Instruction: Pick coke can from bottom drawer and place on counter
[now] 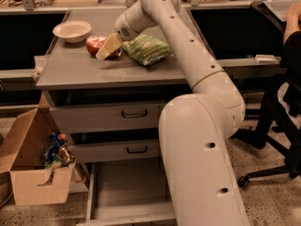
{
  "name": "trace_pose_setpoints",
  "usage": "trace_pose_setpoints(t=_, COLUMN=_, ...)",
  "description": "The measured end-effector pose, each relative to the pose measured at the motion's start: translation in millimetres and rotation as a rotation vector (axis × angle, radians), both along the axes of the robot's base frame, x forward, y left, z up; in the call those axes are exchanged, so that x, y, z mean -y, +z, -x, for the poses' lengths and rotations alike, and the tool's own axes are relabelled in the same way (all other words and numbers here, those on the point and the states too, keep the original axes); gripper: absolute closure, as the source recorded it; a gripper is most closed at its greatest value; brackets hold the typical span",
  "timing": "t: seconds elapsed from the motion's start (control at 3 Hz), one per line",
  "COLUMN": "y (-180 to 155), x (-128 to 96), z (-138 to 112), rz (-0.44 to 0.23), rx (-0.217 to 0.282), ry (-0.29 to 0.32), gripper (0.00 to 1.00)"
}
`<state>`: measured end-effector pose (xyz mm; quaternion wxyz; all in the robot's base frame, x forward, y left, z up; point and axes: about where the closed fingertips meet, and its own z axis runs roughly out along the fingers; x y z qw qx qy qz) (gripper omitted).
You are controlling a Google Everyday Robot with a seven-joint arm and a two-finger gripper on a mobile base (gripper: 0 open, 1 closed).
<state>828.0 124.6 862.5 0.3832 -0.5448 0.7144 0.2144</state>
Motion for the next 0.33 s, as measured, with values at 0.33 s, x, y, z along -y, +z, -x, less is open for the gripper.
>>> trace_pose_setpoints(t=0.33, y=0.0, x=0.0, z=0.0, rz=0.0, rx=0.0, ry=0.0, gripper=0.0)
